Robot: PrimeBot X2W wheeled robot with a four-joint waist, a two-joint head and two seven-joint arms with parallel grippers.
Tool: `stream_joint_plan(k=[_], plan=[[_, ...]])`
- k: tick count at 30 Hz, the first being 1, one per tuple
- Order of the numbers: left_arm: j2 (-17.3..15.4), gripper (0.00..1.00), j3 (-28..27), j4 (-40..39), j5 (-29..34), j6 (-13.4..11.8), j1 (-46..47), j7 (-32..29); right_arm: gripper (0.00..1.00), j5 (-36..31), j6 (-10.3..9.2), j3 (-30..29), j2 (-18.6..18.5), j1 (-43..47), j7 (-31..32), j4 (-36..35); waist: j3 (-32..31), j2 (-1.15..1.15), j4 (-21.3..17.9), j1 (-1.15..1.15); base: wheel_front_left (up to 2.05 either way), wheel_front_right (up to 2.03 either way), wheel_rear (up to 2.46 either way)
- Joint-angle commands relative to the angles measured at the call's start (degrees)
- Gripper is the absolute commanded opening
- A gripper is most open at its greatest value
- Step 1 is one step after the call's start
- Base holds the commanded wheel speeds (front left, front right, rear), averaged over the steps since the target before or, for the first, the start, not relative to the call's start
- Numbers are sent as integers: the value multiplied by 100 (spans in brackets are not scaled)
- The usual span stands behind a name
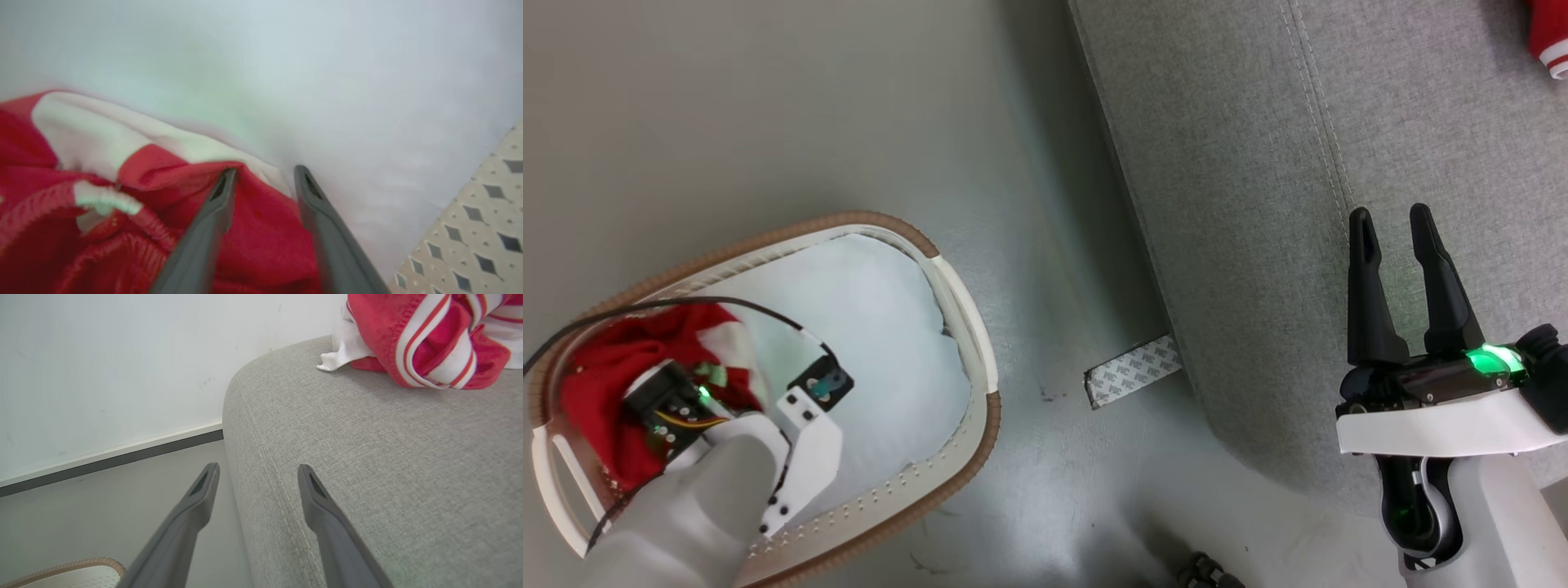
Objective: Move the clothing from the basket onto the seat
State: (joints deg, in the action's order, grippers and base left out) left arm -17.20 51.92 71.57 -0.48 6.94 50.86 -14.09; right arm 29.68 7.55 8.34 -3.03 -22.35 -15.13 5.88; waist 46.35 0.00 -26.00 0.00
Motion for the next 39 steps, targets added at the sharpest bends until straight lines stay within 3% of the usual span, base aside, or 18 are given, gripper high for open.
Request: stream_joint_plan(k=[1, 10, 15, 22, 25, 32, 39], plan=[[2, 0, -10, -15, -16, -29, -25, 1, 100, 33, -12, -23, 22, -94, -2, 24, -7, 0, 9, 0, 0, 0, 0], [295, 0, 9, -218, -199, -157, -226, -60, 100, -142, -13, -69, 19, -43, -2, 121, -461, 0, 166, 0, 0, 0, 0], [546, 0, -82, -417, -400, -269, -509, 112, 100, -341, -13, -159, 15, 124, -2, 223, -1115, 0, 320, 0, 0, 0, 0], [1005, 0, -511, -910, -1043, -454, -1124, 868, 100, -646, -13, -282, -64, 396, -2, 392, -2305, 0, 643, 0, 0, 0, 0], [892, 0, -653, -1063, -1254, -346, -1357, 1423, 100, -683, -13, -301, -175, 521, -2, 445, -2715, 0, 783, 0, 0, 0, 0], [989, 0, -823, -1143, -1628, -132, -1604, 2468, 100, -648, -13, -323, -420, 806, -2, 523, -3484, 0, 1121, 0, 0, 0, 0], [1183, 0, -1032, -1380, -2056, -5, -1606, 2857, 100, -575, -13, -328, -586, 1141, -2, 616, -4129, 0, 1410, 0, 0, 0, 0]])
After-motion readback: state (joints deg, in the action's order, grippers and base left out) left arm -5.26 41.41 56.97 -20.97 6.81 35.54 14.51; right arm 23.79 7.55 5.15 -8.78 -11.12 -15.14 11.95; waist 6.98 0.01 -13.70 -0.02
